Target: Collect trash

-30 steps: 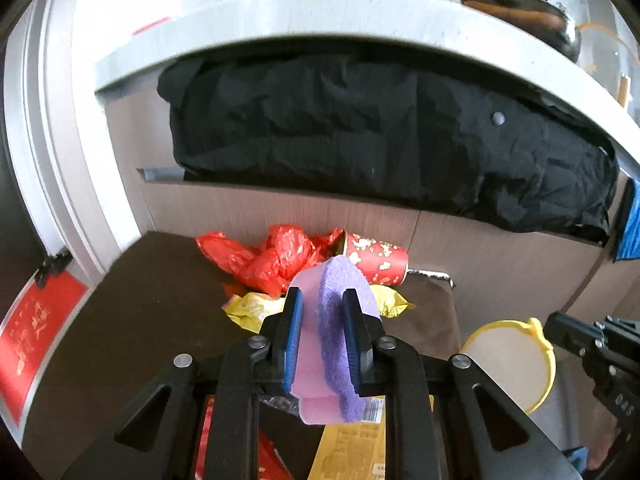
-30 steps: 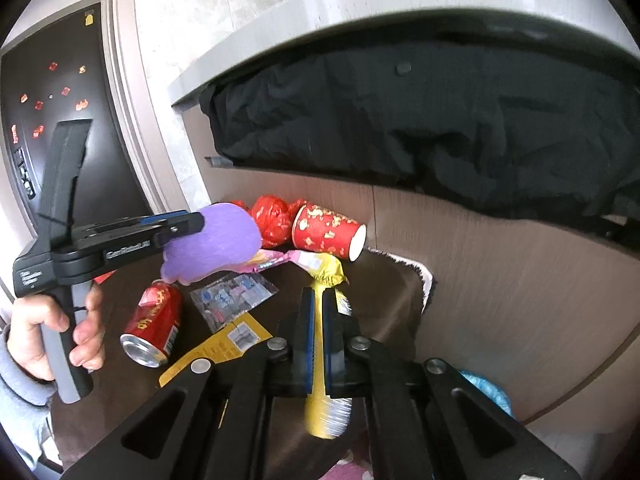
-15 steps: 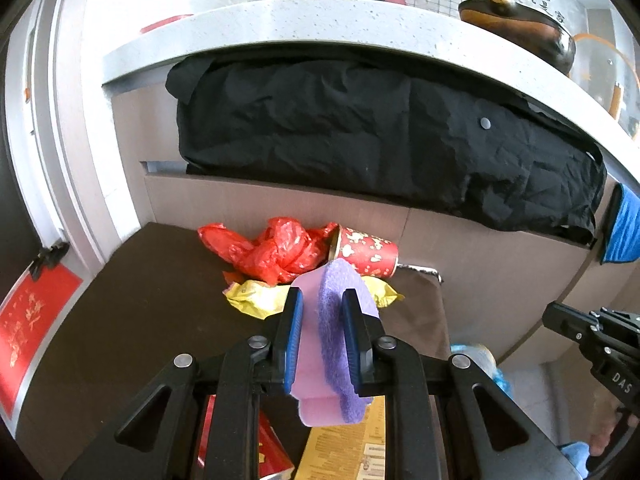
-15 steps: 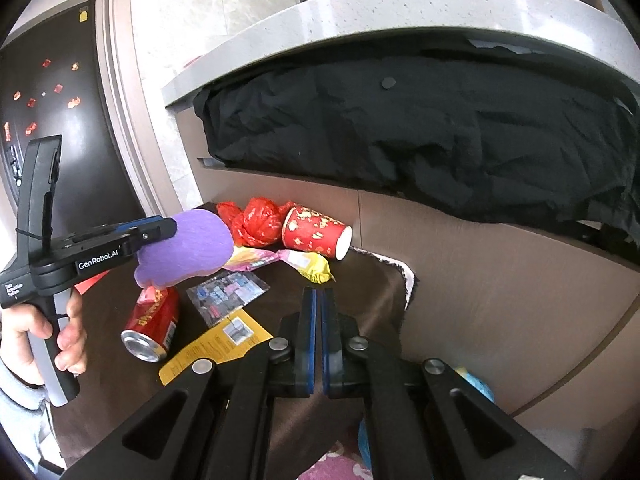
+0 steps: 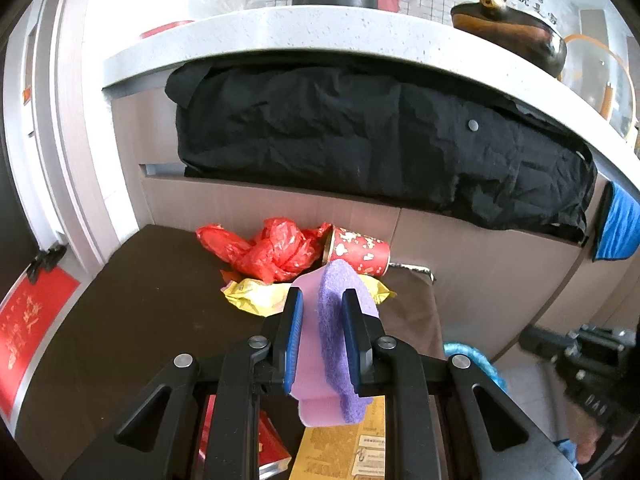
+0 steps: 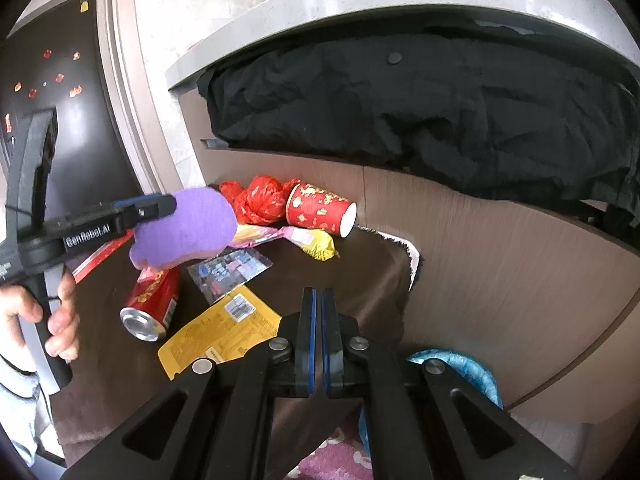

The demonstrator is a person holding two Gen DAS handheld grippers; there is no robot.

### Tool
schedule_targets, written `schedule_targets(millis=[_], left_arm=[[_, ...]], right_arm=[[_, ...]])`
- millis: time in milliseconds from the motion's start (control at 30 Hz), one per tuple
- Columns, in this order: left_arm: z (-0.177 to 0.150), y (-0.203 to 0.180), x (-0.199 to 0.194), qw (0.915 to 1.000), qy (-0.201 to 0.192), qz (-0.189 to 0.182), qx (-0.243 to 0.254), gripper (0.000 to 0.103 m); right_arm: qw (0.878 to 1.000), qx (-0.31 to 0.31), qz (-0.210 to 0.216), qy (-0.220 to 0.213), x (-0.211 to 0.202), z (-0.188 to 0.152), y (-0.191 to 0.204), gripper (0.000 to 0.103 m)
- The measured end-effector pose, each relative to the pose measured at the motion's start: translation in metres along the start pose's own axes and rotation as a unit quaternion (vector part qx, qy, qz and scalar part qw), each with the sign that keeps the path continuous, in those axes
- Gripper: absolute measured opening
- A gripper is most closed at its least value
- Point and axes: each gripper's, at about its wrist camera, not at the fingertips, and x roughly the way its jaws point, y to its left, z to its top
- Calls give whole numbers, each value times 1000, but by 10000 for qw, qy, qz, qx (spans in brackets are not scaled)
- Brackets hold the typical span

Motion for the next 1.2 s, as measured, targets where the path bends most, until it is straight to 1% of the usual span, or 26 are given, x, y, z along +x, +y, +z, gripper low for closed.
schedule_targets(millis=[67,100,133,200,233,267,333,400,600,633,667,767,867,933,1000,1033,1133,1167,1200], left_arm=[[-1,6,-6,10000,-49,25,-30,20],[-2,9,-8,10000,-54,27,-48,20],[-3,13,-11,10000,-57,31,-75,20],[-5,24,-16,9999,-81,62,-139,20],[-6,29,-17,9998,-86,69,-176,20],[-7,35,-19,9997,-86,68,-228,20],[-9,47,-20,9994,-84,54,-334,20],[-12,56,-20,9991,-80,53,-409,20],[-22,86,-17,9978,-100,9,-662,20],[-24,92,-17,9973,-116,6,-718,20],[-25,97,-17,9970,-128,-7,-765,20],[-28,107,-19,9962,-89,-86,-860,20],[-31,100,-23,9970,-62,-187,-751,20],[-32,88,-28,9974,-78,-311,-645,20],[-32,73,-33,9974,-98,-433,-565,20],[-31,58,-35,9974,-112,-532,-467,20],[-28,21,-39,9972,-151,-700,-205,20],[-28,2,-39,9968,-154,-782,-83,20],[-27,-7,-39,9964,-149,-839,-27,20]], right_arm=[[9999,-40,131,97,5,-5,7,9],[9997,-56,194,158,9,-7,11,12],[9994,-68,264,212,12,-10,14,16],[9982,-90,529,273,19,-13,20,19],[9973,-80,669,286,23,-12,22,23],[9970,-72,721,285,26,-11,24,30],[9965,-95,780,278,36,-3,27,35],[9970,-159,708,284,47,5,29,35],[9987,-309,285,301,91,32,26,35],[9986,-311,287,332,100,35,28,37],[9981,-298,375,397,107,37,31,37],[9951,-326,733,580,119,34,45,36],[9926,-529,837,709,116,20,62,35],[9930,-565,737,724,103,9,60,35],[9945,-478,595,713,87,0,47,35],[9955,-379,504,709,79,-3,39,35],[9981,2,124,605,48,-13,6,35],[9984,72,-58,549,36,-16,-3,35],[9985,114,-186,502,29,-18,-10,35]])
